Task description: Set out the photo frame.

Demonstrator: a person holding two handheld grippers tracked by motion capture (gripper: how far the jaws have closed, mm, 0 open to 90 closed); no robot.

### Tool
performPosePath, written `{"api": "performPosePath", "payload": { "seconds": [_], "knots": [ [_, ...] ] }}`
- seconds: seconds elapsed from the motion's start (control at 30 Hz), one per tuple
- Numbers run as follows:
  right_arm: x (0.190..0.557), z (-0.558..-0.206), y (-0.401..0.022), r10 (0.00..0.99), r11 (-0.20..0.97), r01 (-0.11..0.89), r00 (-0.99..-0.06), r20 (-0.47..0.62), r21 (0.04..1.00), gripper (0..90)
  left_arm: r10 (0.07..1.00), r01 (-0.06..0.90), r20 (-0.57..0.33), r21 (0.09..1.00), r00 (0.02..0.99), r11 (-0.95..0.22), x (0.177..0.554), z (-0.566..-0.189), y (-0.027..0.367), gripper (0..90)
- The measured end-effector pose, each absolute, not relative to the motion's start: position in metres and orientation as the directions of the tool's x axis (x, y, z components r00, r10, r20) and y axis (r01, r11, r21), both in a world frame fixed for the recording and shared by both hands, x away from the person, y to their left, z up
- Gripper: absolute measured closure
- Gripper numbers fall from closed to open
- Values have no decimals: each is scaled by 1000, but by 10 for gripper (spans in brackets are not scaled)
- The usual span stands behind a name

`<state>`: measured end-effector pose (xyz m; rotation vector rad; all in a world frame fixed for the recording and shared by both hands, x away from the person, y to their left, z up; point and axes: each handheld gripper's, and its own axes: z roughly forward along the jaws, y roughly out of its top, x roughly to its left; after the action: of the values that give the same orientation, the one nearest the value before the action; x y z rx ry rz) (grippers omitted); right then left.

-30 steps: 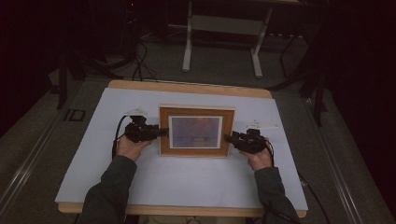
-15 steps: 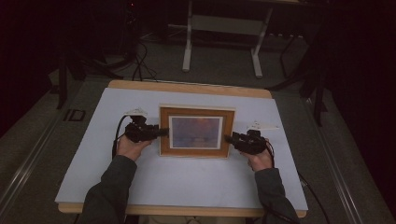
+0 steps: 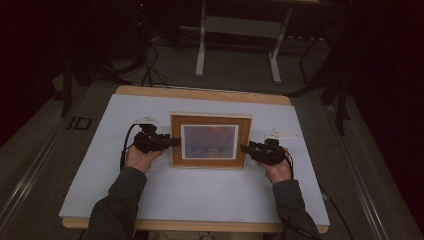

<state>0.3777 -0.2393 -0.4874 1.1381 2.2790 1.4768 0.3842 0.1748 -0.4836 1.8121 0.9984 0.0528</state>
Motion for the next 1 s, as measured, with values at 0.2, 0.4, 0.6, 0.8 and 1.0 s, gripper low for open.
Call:
{"api": "performPosePath", "payload": {
  "seconds": [0.2, 0.4, 0.6, 0.8, 1.0],
  "knots": [
    [378, -488, -238, 688, 209, 492, -688, 231, 845, 591, 657, 612, -376, 773, 654, -166, 385, -487, 167, 562],
    [377, -488, -241, 692, 197, 492, -682, 235, 848, 555, 664, 609, -380, 780, 644, -145, 384, -484, 170, 508],
    [375, -486, -244, 697, 190, 490, -677, 235, 851, 542, 665, 590, -375, 798, 646, -123, 379, -478, 178, 500],
    [371, -482, -247, 697, 188, 478, -680, 226, 858, 535, 664, 568, -362, 815, 654, -115, 372, -472, 183, 502],
    [366, -479, -254, 701, 181, 473, -677, 224, 862, 538, 673, 555, -361, 827, 645, -89, 366, -469, 192, 507]
  ]
}}
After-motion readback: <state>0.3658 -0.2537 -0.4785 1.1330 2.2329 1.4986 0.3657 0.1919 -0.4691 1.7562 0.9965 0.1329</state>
